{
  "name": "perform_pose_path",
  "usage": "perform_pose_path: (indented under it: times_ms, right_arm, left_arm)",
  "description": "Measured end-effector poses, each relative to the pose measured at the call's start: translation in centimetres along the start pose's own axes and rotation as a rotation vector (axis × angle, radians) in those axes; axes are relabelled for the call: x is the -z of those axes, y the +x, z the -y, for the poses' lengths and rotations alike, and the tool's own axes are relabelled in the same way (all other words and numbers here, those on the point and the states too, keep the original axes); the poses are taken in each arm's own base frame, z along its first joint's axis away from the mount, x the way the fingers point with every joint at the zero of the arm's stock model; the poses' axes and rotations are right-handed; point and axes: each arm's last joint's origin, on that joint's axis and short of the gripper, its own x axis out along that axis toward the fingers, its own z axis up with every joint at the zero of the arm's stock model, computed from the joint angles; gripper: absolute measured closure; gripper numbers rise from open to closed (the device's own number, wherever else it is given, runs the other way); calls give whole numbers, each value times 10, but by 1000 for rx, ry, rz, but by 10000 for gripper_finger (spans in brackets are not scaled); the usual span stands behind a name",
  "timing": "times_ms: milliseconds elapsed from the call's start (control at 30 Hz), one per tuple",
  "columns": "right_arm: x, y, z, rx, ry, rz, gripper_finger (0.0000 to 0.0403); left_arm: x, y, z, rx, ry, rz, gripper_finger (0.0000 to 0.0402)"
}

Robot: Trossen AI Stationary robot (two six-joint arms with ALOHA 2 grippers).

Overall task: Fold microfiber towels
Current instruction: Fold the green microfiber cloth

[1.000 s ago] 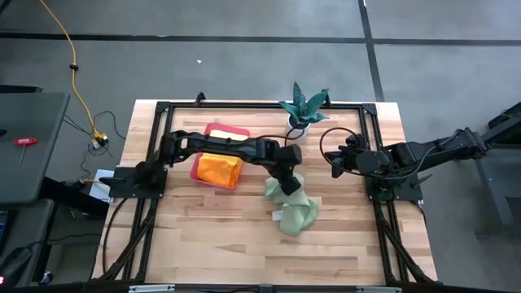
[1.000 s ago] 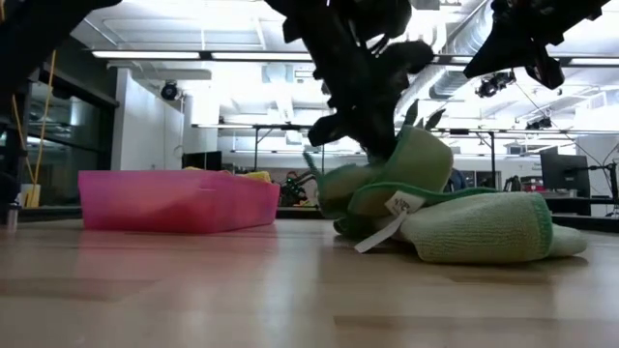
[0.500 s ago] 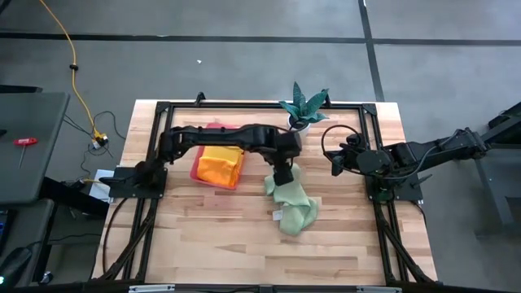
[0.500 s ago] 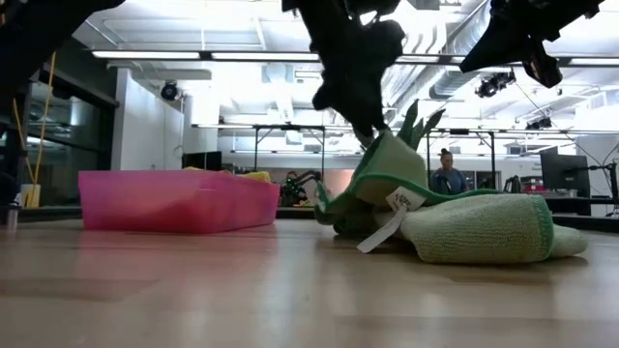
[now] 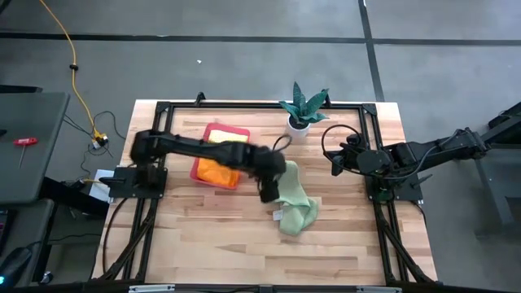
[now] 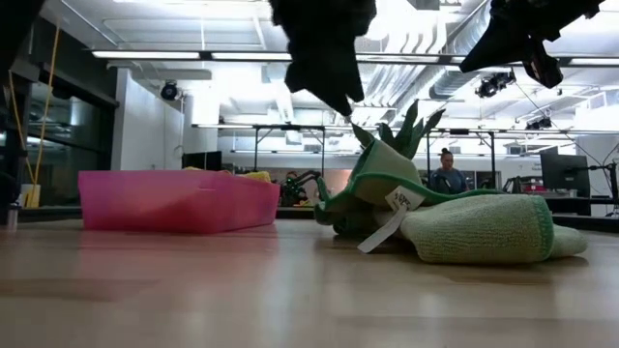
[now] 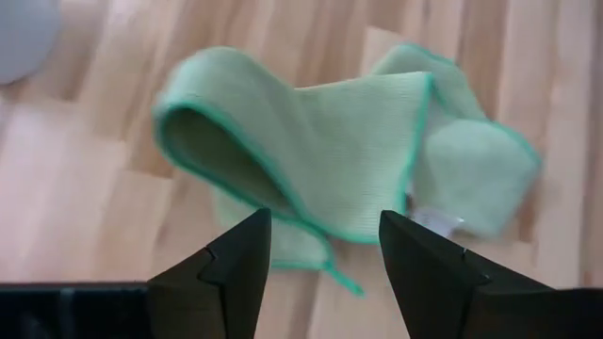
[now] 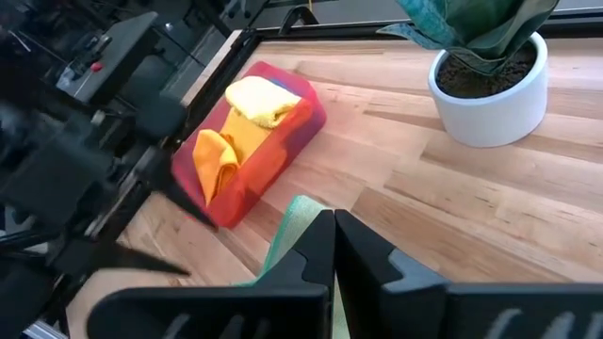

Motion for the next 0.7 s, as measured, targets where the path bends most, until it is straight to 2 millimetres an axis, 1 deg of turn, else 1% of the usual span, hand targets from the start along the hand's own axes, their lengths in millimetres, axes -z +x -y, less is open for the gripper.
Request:
perform_pose_path:
  times_ms: [67,167,300,367,433,500,700]
  right_arm:
    - [0,0,0,-1,-2,-3,403]
    - [0,0,0,3,-8,-7,403]
    - [1,0,1,10,-19,-13,403]
    - [1,0,2,12,-22,-14,403]
    - [2,0,3,21,-29,-19,403]
    - [2,0,3,21,-29,-19,403]
    - [2,0,3,28,-35,-23,403]
  left_arm:
    - [16,2,9,5,6,53,216]
    - [44,4,19,-48,25,106,220]
    - [74,17,26,-148,70,117,224]
    - [81,23,28,-145,92,119,224]
    - [83,32,31,-116,118,145,224]
    - [90,42,32,-118,154,115,224]
    - [93,63,35,-125,197,93,224]
